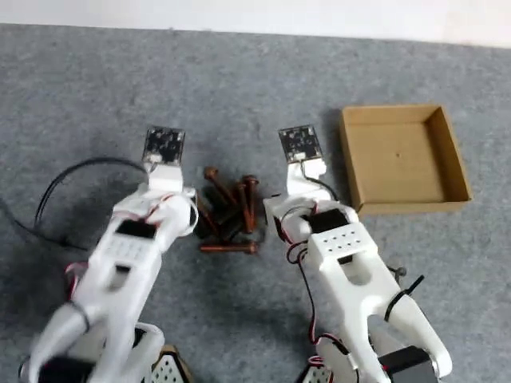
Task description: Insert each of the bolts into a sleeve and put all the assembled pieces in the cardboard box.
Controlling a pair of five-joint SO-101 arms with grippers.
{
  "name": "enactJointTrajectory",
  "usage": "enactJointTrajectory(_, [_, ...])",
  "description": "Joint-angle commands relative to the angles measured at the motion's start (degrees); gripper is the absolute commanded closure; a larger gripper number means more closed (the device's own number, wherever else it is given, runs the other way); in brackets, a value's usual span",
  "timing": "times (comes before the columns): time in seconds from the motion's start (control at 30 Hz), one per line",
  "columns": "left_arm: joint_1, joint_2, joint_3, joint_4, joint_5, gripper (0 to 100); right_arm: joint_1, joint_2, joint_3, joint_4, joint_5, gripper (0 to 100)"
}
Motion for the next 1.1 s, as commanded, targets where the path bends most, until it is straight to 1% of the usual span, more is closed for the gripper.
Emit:
enactJointTrajectory(0.0, [1.6,13.7,-12.6,7.4,1.6,92,1.1,-2.6,-0.6,-1.5,0.1,99.5])
enactJointTrajectory(0.13, [1.7,20.3,-19.4,13.8,3.3,91,2.6,-2.6,-0.6,-2.2,0.1,99.5])
enactJointTrajectory(0.33, [1.7,22.5,-21.3,14.9,4.1,91,2.7,-2.6,-0.5,-2.7,0.1,99.5])
enactJointTrajectory(0.4, [1.7,22.8,-21.3,14.9,6.6,91,2.7,-2.6,-0.5,-2.7,0.1,99.5])
enactJointTrajectory(0.5, [1.7,22.9,-21.4,14.8,8.2,91,2.7,-2.6,-0.5,-2.7,0.1,99.5])
enactJointTrajectory(0.73, [6.5,23.0,-20.8,12.9,8.2,91,2.7,-2.6,-0.5,-2.7,0.1,99.5])
enactJointTrajectory(0.93, [6.2,23.0,-18.4,8.2,8.2,91,2.7,-2.6,-0.5,-2.7,0.1,99.5])
enactJointTrajectory(1.07, [5.7,23.0,-17.8,7.1,8.2,91,2.7,-2.6,-0.5,-2.7,0.1,99.5])
